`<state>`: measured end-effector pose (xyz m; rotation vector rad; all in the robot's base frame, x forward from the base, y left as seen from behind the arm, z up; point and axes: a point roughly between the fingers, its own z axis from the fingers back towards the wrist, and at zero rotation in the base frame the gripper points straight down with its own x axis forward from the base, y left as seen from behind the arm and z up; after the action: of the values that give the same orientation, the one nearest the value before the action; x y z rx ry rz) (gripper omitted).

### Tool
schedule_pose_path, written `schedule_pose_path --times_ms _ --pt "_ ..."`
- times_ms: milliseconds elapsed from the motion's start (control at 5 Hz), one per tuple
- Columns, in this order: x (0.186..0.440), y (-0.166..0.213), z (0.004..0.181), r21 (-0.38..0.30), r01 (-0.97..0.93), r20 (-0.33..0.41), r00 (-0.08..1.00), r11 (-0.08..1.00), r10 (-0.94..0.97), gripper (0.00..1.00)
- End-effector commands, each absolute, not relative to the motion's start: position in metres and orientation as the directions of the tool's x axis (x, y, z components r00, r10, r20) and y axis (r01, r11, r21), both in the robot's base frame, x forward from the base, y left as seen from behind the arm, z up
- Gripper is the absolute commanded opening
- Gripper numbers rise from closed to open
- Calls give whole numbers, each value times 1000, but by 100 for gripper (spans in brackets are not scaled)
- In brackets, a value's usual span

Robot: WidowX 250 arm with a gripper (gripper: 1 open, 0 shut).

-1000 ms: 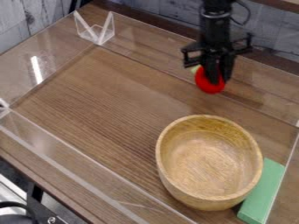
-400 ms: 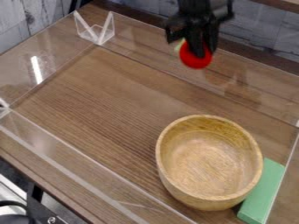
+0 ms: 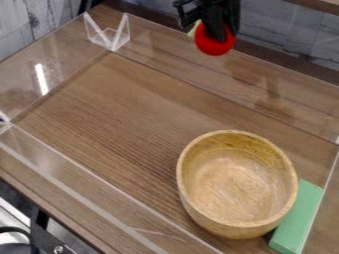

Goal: Move the red fruit to the left side of the table

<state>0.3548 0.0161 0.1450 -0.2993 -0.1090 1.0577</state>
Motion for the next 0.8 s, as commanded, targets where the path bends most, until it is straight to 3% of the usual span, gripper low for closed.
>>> schedule_pose_path --times_ms 0,200,600 --pt "349 31 173 -342 -869 -11 384 357 923 0" --pt "345 43 177 -341 -905 -12 275 255 961 0" --pt "335 53 176 -332 -921 -13 220 204 975 0"
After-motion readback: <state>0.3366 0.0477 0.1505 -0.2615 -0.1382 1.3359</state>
